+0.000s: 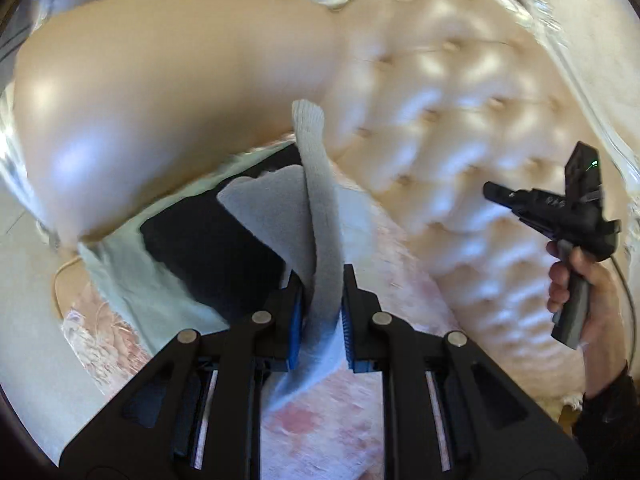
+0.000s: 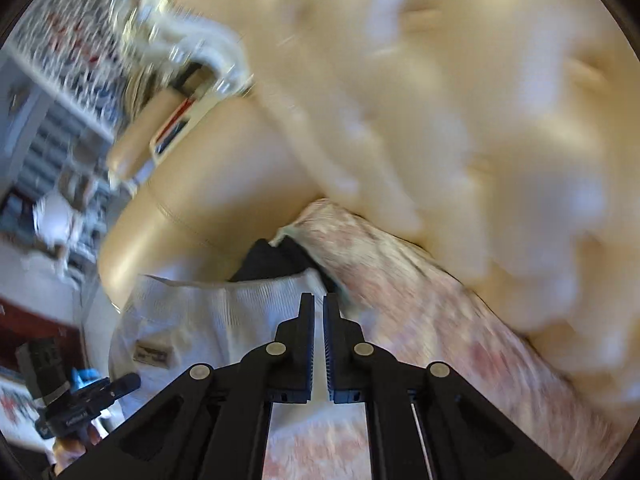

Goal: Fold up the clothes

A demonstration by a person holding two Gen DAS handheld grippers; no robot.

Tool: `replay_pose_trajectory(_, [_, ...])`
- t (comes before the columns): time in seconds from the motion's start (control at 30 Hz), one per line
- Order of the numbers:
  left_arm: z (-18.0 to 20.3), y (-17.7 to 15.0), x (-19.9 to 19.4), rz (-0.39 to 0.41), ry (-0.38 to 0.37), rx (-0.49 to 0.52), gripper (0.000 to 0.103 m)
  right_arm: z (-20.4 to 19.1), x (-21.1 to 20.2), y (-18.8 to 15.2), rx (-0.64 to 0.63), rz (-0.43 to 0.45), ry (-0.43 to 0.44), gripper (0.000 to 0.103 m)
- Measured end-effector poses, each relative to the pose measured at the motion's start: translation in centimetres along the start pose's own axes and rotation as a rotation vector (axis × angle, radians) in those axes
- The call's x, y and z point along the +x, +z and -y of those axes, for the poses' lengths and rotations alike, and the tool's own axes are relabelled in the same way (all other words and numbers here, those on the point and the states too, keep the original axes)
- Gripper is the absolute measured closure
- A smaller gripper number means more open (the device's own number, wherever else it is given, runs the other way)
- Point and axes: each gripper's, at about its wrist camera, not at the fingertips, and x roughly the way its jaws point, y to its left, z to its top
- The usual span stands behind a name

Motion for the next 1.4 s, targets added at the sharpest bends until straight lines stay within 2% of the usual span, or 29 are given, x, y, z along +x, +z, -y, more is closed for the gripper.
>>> replay_pose_trajectory(0.07, [-2.3,0.2,0.9,-0.016,0.013,-0.032,0.084,-1.0,3.9,0.4,0.045,-0.029,0.063,0.099])
replay_pose_trajectory(0.13, [-4.1,0.1,1.4,-0.024,0.026,-0.045,0.084,-1.2,7.5,-0.5,0.069,-0.088,0.066,0.097])
replay_pose_trajectory(0.2, [-5.8,0.1,2.0,-0.034,0.037,-0.059,0.084,0.0,9.3,-2.3,0.116,-0.102,0.065,0.09])
replay_pose_trajectory(0.23, [-6.4,0.2,2.2,-0.043,0.041,-0.066,0.084,1.3,9.6,-3.5,0.159,-0.112,0.075,0.08])
replay_pose_trajectory(0.3, [-7.2,0.1,2.3,-0.056,0.048,-0.074,0.084,3.7,10.3,-5.9,0.241,-0.123,0.107,0.015])
replay_pose_trajectory(0.37, [-7.4,0.0,2.8,-0.068,0.044,-0.075,0.084,6.1,10.6,-8.2,0.307,-0.12,0.135,0.002])
replay_pose_trajectory(0.4, [-7.3,-0.1,3.0,-0.072,0.042,-0.079,0.084,7.2,10.8,-9.0,0.331,-0.122,0.143,0.002])
replay_pose_trajectory(0.53, [-7.2,0.3,3.0,-0.072,0.045,-0.061,0.084,11.0,13.4,-11.2,0.43,-0.153,0.305,0.002])
replay_pose_trajectory(0.73, [-7.4,0.2,2.6,-0.069,0.048,-0.053,0.084,10.0,17.3,-11.3,0.353,-0.227,0.346,0.011])
replay_pose_trajectory(0.8, [-7.4,0.2,2.6,-0.069,0.048,-0.052,0.084,9.6,18.3,-11.3,0.326,-0.255,0.361,0.023])
replay_pose_trajectory(0.87, [-7.3,0.3,2.6,-0.069,0.048,-0.051,0.084,9.1,19.2,-11.4,0.297,-0.278,0.362,0.03])
replay_pose_trajectory(0.9, [-7.3,0.3,2.6,-0.069,0.049,-0.051,0.084,8.9,19.6,-11.4,0.29,-0.289,0.358,0.052])
replay_pose_trajectory(0.93, [-7.3,0.3,2.6,-0.069,0.049,-0.05,0.084,8.9,19.8,-11.6,0.289,-0.294,0.359,0.069])
replay_pose_trajectory(0.97, [-7.3,0.3,2.6,-0.069,0.049,-0.05,0.084,8.9,19.6,-11.6,0.288,-0.288,0.37,0.08])
replay_pose_trajectory(1.0, [-7.3,0.3,2.5,-0.069,0.049,-0.05,0.084,8.9,19.4,-11.7,0.288,-0.281,0.38,0.084])
replay_pose_trajectory(1.17, [-6.5,0.4,1.9,-0.064,0.04,-0.037,0.084,8.7,17.0,-11.5,0.265,-0.243,0.366,0.087])
replay_pose_trajectory(1.2, [-6.2,0.4,1.7,-0.062,0.037,-0.034,0.084,8.4,16.3,-11.2,0.252,-0.236,0.349,0.093])
replay_pose_trajectory(1.4, [-4.8,1.0,0.0,-0.05,0.012,-0.044,0.084,5.8,11.2,-8.4,0.158,-0.21,0.298,0.093])
